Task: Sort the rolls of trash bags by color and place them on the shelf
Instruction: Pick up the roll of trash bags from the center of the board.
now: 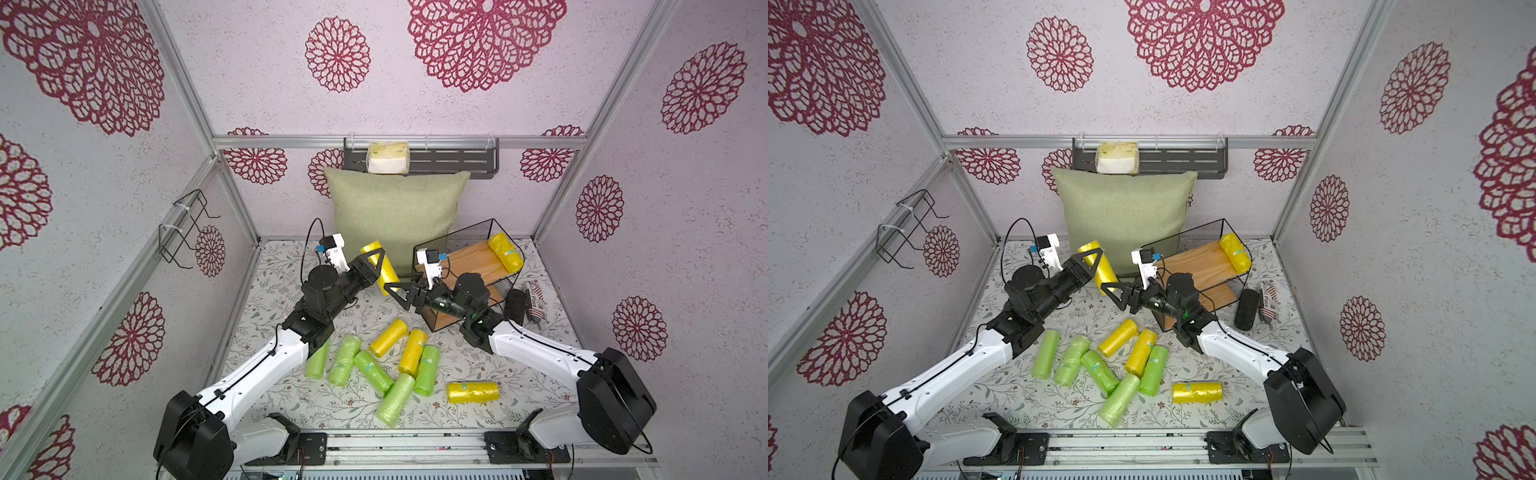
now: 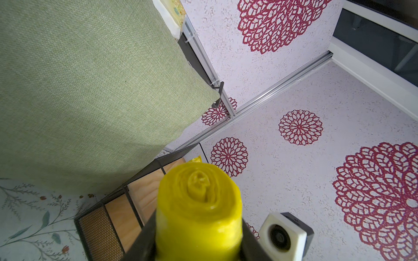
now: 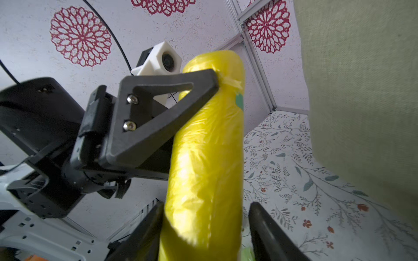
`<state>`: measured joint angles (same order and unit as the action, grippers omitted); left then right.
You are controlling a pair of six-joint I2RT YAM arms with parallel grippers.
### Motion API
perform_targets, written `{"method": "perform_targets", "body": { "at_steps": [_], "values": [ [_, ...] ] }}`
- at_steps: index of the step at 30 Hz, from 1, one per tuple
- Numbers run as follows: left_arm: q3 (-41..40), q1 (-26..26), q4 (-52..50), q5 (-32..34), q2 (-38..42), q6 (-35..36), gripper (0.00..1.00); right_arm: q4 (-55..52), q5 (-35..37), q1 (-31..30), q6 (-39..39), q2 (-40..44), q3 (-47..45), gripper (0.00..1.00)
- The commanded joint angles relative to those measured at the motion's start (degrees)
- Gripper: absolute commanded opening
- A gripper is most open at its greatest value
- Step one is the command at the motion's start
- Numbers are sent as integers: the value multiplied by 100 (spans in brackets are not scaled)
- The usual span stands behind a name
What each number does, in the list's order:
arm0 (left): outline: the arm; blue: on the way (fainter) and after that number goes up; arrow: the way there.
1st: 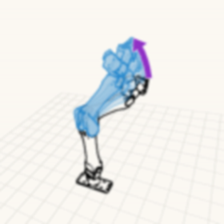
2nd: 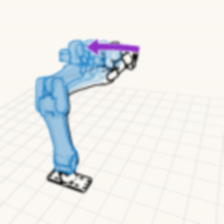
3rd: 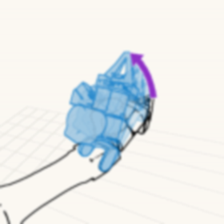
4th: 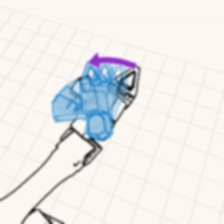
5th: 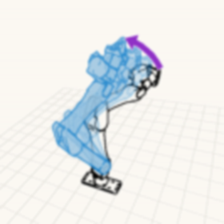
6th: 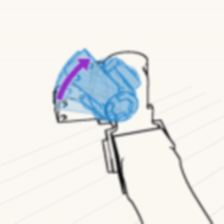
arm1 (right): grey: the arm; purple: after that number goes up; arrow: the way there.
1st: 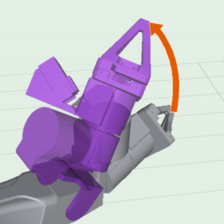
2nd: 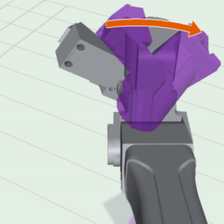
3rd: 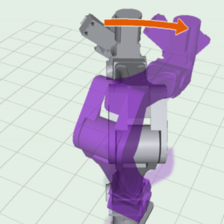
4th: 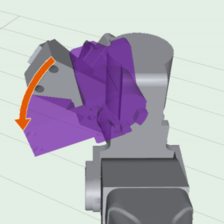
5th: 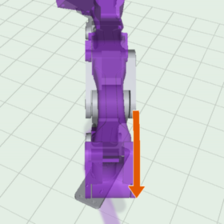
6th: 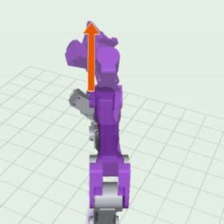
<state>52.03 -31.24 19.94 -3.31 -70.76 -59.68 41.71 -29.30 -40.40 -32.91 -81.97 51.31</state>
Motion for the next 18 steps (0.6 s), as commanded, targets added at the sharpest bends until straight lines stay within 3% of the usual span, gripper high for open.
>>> {"method": "perform_targets", "body": {
  "at_steps": [1, 5, 7, 12, 18],
  "values": [
    [-17, -46, 404, 13, 119, -22, 39, 400, -205, -36, -94, 15, 267, 48],
    [-68, -42, 405, 125, 184, 38, 44, 67, -192, -16, 196, 157, 270, 35],
    [-96, -36, 352, 149, 242, 95, 54, -304, -73, 43, 458, 375, 266, 32],
    [-31, 15, -120, 190, 493, 678, 76, -1551, 145, 345, 1277, 1082, 355, 30],
    [224, 111, -1209, 156, 810, 1718, 85, -3698, 210, 1421, 2292, 1804, 807, 29]
  ]
}}
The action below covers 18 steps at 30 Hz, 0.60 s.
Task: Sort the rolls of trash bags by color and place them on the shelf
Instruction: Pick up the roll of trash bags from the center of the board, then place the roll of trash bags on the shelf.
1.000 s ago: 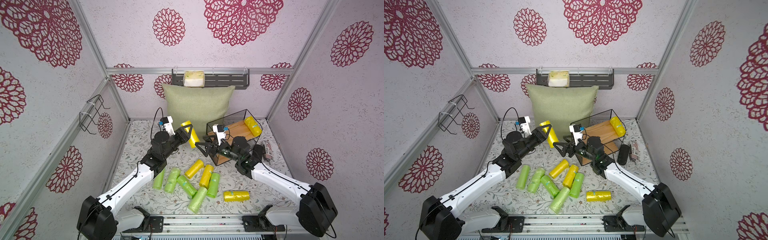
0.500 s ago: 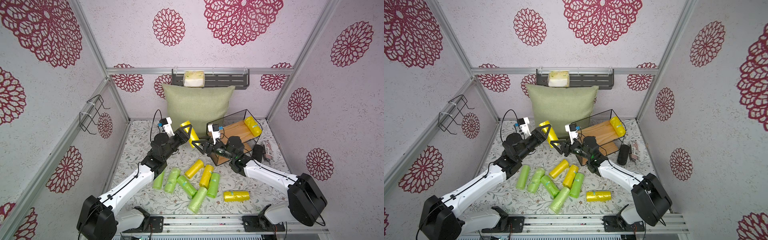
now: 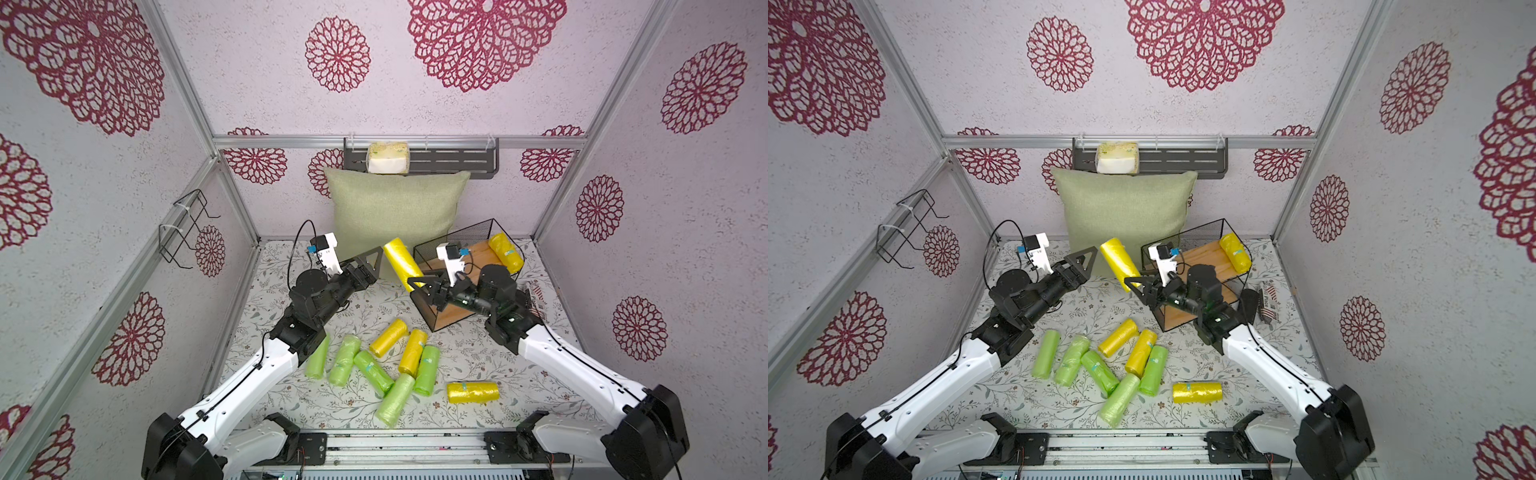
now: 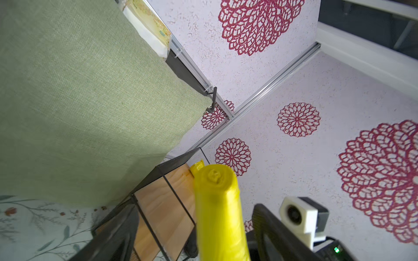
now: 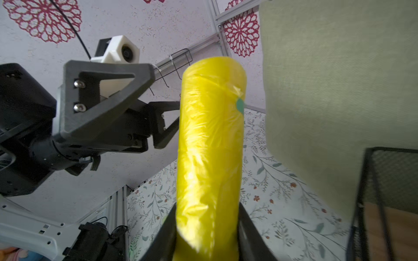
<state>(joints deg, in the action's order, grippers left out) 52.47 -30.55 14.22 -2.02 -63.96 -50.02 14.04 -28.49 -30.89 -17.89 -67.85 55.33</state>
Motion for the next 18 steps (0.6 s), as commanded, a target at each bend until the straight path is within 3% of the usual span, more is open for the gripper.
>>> {"method": "perform_targets", "body": {
  "at_steps": [1, 8, 12, 18],
  "values": [
    [246, 53, -811, 14, 153, 928, 86, -1390, 209, 704, 1008, 457, 531, 29],
    [599, 55, -1759, 0, 148, 1569, 86, -3272, 1491, 1809, 2181, 436, 1237, 30],
    [581, 54, -1794, -14, 152, 1612, 86, -3735, 2801, 1909, 2677, 80, 1559, 31],
    [537, 52, -1861, 56, 165, 1660, 86, -3756, 3651, 1922, 3127, -479, 1823, 31]
  ]
}}
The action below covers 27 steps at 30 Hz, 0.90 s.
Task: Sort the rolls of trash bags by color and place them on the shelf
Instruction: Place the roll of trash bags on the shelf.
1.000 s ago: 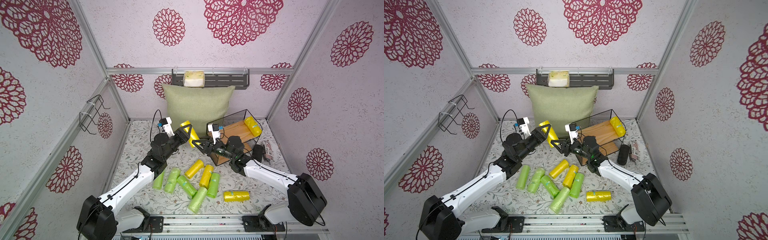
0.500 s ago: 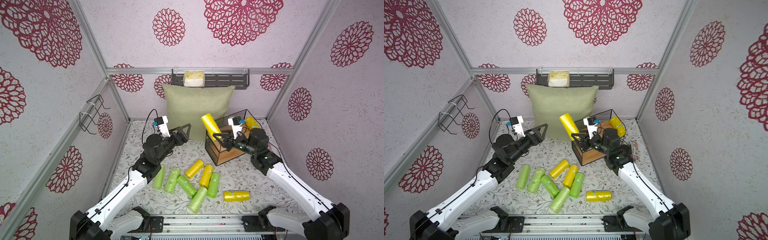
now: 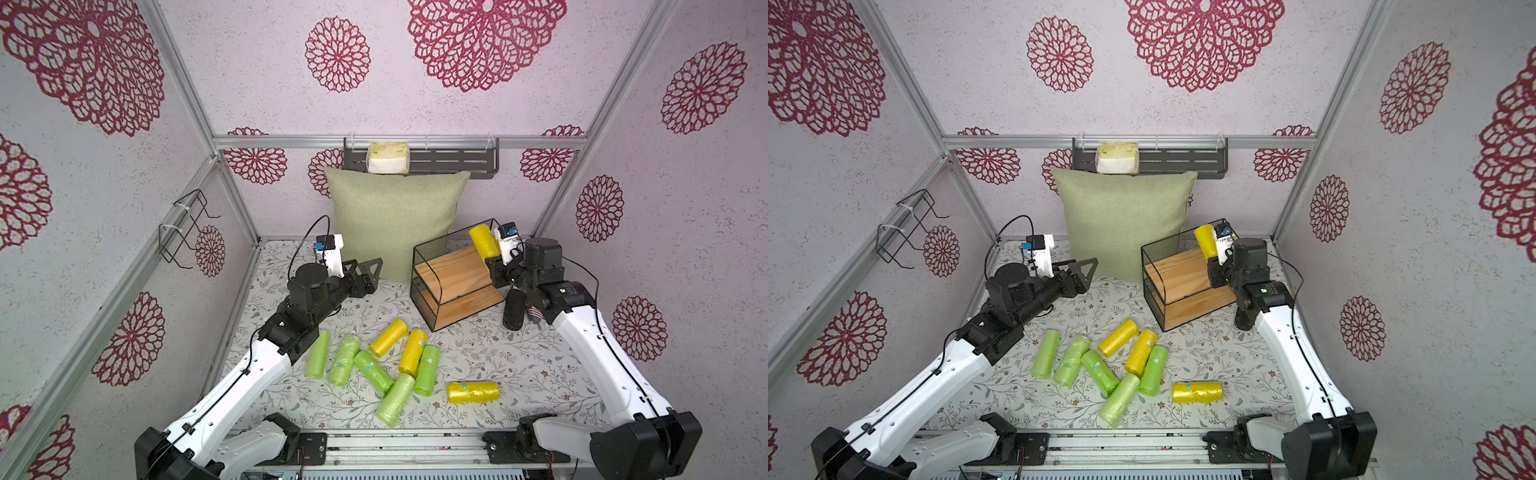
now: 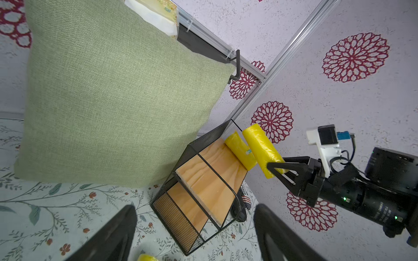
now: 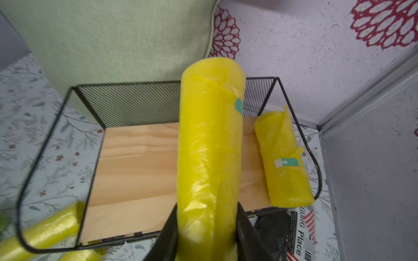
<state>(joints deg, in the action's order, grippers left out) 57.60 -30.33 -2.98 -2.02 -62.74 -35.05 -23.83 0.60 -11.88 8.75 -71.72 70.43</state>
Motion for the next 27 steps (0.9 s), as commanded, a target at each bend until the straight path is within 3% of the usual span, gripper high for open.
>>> {"method": "perform_targets", "body": {
  "at_steps": [1, 18, 27],
  "values": [
    [6, 29, -141, 68, 53, 158, 86, 36, 823, 24, 532, -192, 345, 31],
    [-61, 31, -115, 76, -19, 117, 86, 517, 1699, -51, 1073, -1102, 308, 38],
    [-83, 31, -161, 89, -26, 121, 86, 643, 1699, -55, 1190, -1184, 296, 45]
  ]
}}
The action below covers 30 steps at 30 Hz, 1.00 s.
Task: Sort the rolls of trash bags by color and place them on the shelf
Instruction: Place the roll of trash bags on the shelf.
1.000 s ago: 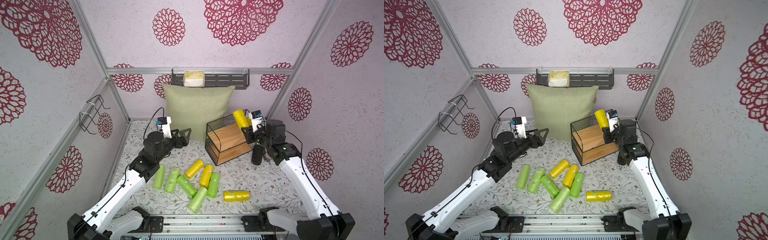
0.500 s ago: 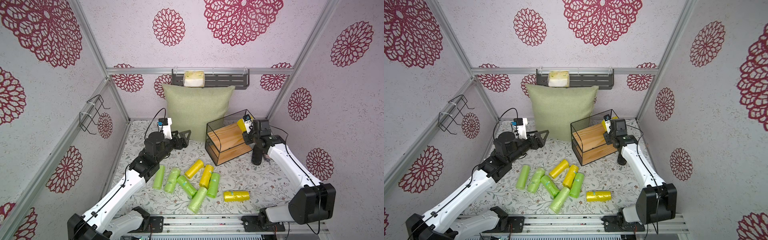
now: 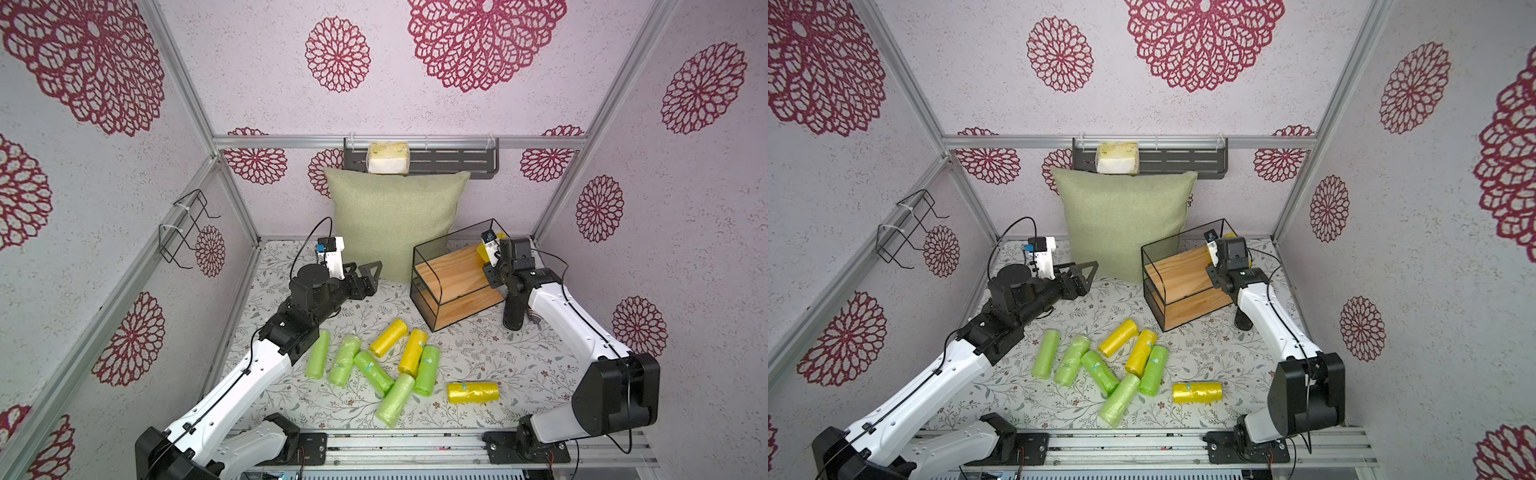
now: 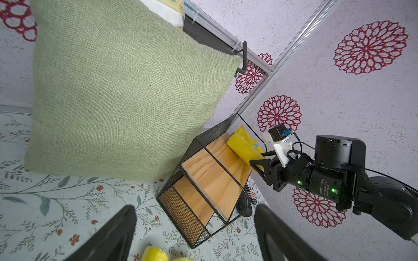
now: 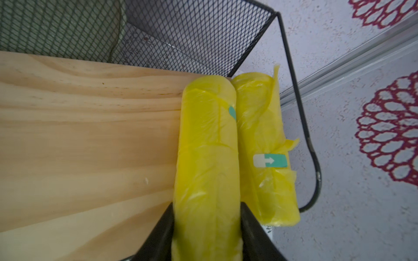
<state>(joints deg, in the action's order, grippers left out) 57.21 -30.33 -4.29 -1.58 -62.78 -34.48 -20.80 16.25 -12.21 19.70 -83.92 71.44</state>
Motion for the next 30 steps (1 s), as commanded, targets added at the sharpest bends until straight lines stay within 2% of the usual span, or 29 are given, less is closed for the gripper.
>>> {"method": "perform_targets", "body": {
  "at_steps": [1, 14, 19, 22, 27, 30],
  "values": [
    [-50, 29, -36, 44, -6, 64, 86, 331, 133, -24, 95, 34, 190, 46],
    [-96, 28, -175, 33, 19, 97, 87, 221, 70, -21, 79, 237, 94, 53],
    [-181, 27, -424, 93, -4, 267, 87, 333, -829, -20, -307, 684, 43, 57],
    [-245, 33, -733, -115, -107, 449, 87, 477, -1519, -26, -632, 1050, -38, 61],
    [-350, -66, -1509, -315, -634, 931, 84, 902, -2549, -29, -1285, 1756, -446, 67],
    [-569, -257, -1275, -249, -1095, 1195, 83, 1203, -2978, -31, -1588, 2049, -789, 68]
  ]
}}
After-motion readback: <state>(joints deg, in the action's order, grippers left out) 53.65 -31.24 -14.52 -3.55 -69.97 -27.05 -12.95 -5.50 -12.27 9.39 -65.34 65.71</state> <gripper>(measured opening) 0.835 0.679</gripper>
